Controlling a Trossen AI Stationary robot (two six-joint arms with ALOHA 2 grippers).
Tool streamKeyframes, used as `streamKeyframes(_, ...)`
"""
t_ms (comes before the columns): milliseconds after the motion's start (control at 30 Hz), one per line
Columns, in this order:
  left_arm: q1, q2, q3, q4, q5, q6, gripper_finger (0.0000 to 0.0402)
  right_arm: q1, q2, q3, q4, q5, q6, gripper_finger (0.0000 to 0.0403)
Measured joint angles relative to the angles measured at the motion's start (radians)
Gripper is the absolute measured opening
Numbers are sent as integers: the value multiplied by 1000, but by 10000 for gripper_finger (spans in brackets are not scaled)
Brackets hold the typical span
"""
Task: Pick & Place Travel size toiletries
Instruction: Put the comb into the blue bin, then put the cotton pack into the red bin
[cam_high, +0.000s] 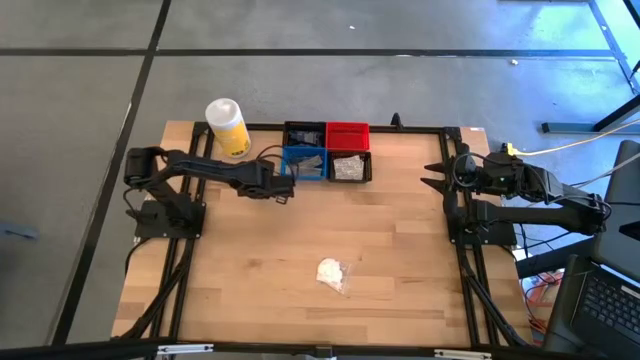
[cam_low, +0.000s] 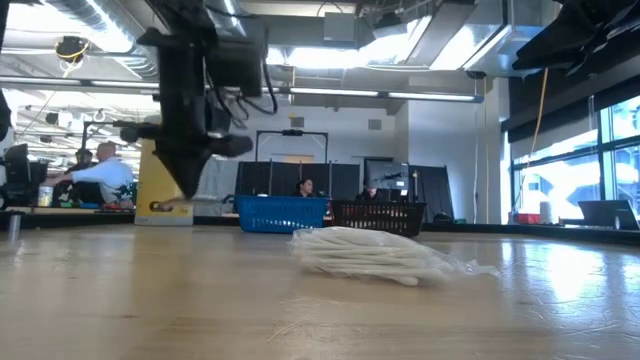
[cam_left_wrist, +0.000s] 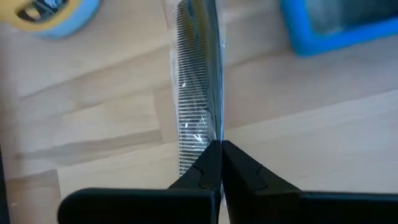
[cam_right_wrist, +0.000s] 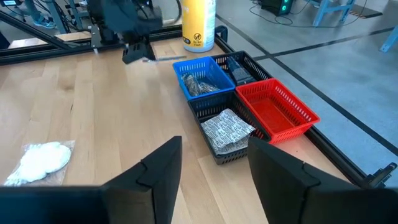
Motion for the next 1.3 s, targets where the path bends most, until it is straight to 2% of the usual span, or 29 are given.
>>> streamKeyframes(333, -29, -153, 0, 26, -105, 13, 2, 0, 0, 0, 0, 0, 0, 170)
streamKeyframes(533, -32, -178, 0, 241, -124, 210, 2, 0, 0, 0, 0, 0, 0, 158)
streamKeyframes(767, 14, -178, 0, 490, -77, 535, 1, 0, 0, 0, 0, 0, 0, 149)
streamKeyframes(933, 76, -173, 0, 596, 20, 814, 1, 0, 0, 0, 0, 0, 0, 144)
streamKeyframes(1033, 101, -172, 0, 588, 25, 871, 2, 0, 0, 0, 0, 0, 0, 141)
streamKeyframes(1300, 100, -172, 0, 522, 83, 876, 2, 0, 0, 0, 0, 0, 0, 150)
